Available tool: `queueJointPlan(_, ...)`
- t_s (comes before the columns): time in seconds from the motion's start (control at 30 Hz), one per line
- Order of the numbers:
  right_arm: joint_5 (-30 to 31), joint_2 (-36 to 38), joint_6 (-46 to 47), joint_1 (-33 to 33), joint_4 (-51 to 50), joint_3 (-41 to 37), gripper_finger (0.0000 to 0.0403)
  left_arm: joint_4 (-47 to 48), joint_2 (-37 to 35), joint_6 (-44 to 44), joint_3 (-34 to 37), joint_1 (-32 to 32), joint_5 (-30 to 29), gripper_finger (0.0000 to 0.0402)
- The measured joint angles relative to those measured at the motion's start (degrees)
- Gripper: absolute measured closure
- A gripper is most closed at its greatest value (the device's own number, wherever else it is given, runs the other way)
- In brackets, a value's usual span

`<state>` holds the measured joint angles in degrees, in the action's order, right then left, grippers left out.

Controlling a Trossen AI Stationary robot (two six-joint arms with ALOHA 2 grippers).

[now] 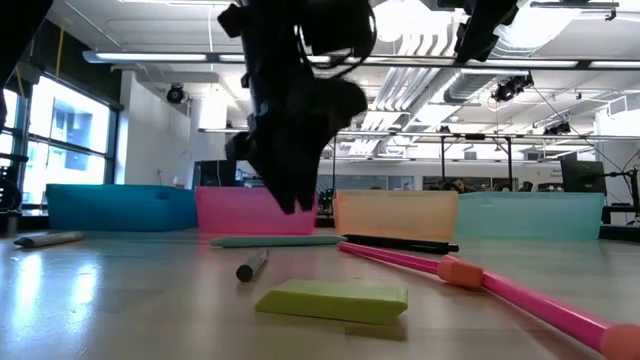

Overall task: Sort crayons/erasers/pens/pencils in bins
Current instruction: Put the blue pen into the green bin

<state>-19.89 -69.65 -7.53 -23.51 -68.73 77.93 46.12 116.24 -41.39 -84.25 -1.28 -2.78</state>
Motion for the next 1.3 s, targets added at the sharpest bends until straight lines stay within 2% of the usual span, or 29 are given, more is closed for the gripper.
queueJointPlan(0.2,0.01,-0.04,0.02,0.01,0.02,0.0,0.0279,0.68,1.3,0.12,0.02,0.0,-2.21,0.027)
queueJointPlan(0.73,0.01,-0.04,0.04,0.0,0.2,0.0,0.0279,2.65,5.02,1.05,-0.27,0.0,-1.34,0.0275)
queueJointPlan(0.83,0.01,-0.04,0.04,-0.02,0.22,0.0,0.0279,3.6,5.12,1.15,-0.35,0.17,-2.29,0.0296)
queueJointPlan(1.1,0.01,-0.04,0.04,0.0,0.22,0.0,0.0279,4.59,5.22,5.67,-0.22,0.28,-2.54,0.0389)
queueJointPlan(1.3,0.02,-0.04,0.03,-0.02,0.22,0.0,0.0279,4.92,5.29,6.67,-0.11,0.22,-1.3,0.0386)
